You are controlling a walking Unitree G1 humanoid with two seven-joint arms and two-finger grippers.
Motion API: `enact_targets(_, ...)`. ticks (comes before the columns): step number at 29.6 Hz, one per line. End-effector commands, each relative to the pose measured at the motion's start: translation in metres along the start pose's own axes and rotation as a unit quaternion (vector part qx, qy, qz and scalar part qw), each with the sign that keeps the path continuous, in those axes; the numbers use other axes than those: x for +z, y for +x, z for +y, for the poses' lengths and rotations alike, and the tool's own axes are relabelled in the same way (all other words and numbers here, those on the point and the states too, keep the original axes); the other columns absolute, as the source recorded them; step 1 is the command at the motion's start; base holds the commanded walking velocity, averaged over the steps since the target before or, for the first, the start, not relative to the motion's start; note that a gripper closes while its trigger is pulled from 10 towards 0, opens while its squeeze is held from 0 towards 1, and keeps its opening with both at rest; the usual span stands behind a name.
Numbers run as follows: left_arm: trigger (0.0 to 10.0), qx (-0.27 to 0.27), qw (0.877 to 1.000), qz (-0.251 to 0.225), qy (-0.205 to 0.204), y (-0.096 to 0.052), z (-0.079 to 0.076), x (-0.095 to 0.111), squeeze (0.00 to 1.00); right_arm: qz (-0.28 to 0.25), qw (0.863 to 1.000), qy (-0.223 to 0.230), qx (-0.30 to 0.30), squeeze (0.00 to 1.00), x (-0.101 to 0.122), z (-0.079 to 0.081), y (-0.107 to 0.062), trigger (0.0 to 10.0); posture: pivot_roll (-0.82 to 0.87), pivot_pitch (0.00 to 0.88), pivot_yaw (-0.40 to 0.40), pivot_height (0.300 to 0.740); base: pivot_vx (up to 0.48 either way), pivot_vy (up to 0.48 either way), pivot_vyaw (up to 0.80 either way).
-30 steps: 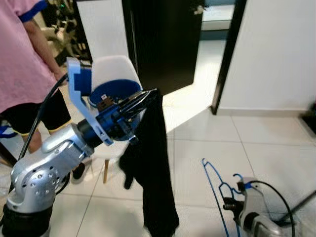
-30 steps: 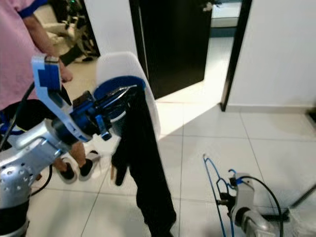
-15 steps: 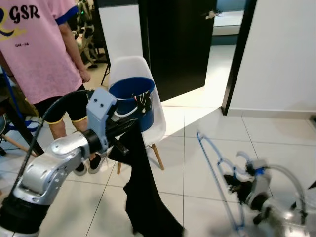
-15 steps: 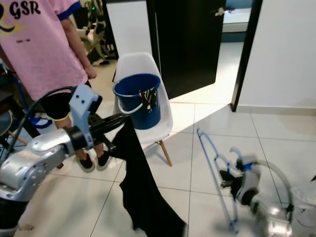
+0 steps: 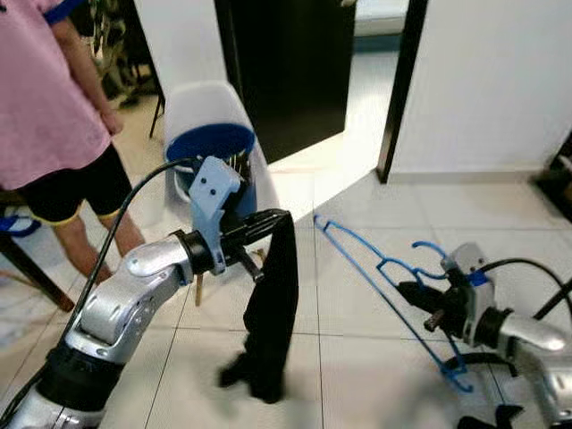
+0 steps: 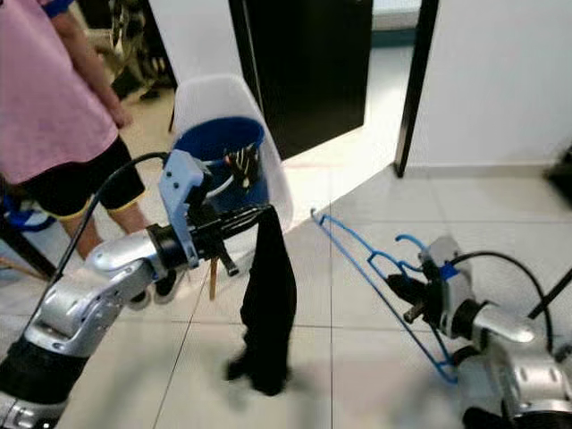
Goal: Hang hanger
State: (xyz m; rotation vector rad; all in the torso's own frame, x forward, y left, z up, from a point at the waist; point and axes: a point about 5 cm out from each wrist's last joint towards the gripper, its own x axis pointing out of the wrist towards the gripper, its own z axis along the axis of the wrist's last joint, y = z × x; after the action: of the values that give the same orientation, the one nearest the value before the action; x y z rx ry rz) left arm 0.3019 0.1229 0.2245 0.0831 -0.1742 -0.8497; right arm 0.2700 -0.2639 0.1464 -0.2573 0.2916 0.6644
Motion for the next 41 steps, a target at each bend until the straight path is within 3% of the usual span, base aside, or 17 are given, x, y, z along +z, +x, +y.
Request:
enact_targets(1,10.0,0.03,1.0,-0.003,0.004,-0.007,0.01,-0.001,0.0,0.002,1.0,0.001,0.023,0.0,0.007,0.004,-0.003,10.0,-0.1,0.0,0.047,0.74,0.0,-0.48,0.0)
enact_targets(5,10.0,0.062,0.998,0.008,0.03,-0.01,0.021,-0.002,0.0,0.012,1.0,-0.006,0.028,0.0,0.017,0.001,-0.013,10.0,-0.1,0.0,0.045,0.74,0.0,-0.48,0.0)
enact_targets(7,10.0,0.08,0.996,-0.005,0.031,-0.011,0.03,0.003,0.0,0.016,0.999,-0.01,0.033,0.0,0.025,-0.002,-0.025,10.0,-0.1,0.0,0.043,0.74,0.0,0.0,0.0)
enact_targets(11,10.0,0.072,0.997,-0.027,0.02,-0.012,0.033,0.01,0.0,0.024,0.999,-0.011,0.039,0.0,0.033,-0.003,-0.036,10.0,-0.1,0.0,0.038,0.74,0.0,0.0,0.0)
enact_targets(14,10.0,0.046,0.998,-0.043,0.021,-0.012,0.029,0.015,0.0,0.029,0.998,-0.013,0.055,0.0,0.037,-0.001,-0.042,10.0,-0.11,0.0,0.034,0.74,0.0,0.0,0.0)
enact_targets(18,10.0,-0.045,0.997,-0.061,0.027,-0.01,0.012,0.019,0.0,0.038,0.995,-0.028,0.092,0.0,0.049,0.006,-0.05,10.0,-0.12,0.0,0.036,0.74,0.0,0.0,0.0)
enact_targets(25,10.0,-0.077,0.995,-0.049,0.033,-0.007,0.007,0.013,0.0,0.021,0.994,-0.028,0.104,0.0,0.057,0.014,-0.046,10.0,-0.13,0.0,0.039,0.74,0.0,0.0,-0.11)
enact_targets(29,10.0,-0.028,0.998,-0.048,0.034,-0.005,0.02,0.009,0.0,0.011,0.992,-0.018,0.124,0.0,0.056,0.028,-0.038,10.0,-0.13,0.0,0.041,0.74,0.0,0.0,-0.77)
enact_targets(33,10.0,-0.02,0.998,-0.05,0.034,-0.005,0.022,0.01,0.0,0.01,0.992,-0.017,0.127,0.0,0.056,0.029,-0.038,10.0,-0.13,0.0,0.041,0.74,0.0,0.0,-0.76)
enact_targets(41,10.0,-0.052,0.996,-0.069,0.03,-0.008,0.018,0.015,0.0,0.003,0.989,-0.015,0.147,0.0,0.07,0.031,-0.053,10.0,-0.14,0.0,0.047,0.74,0.0,0.0,-0.67)
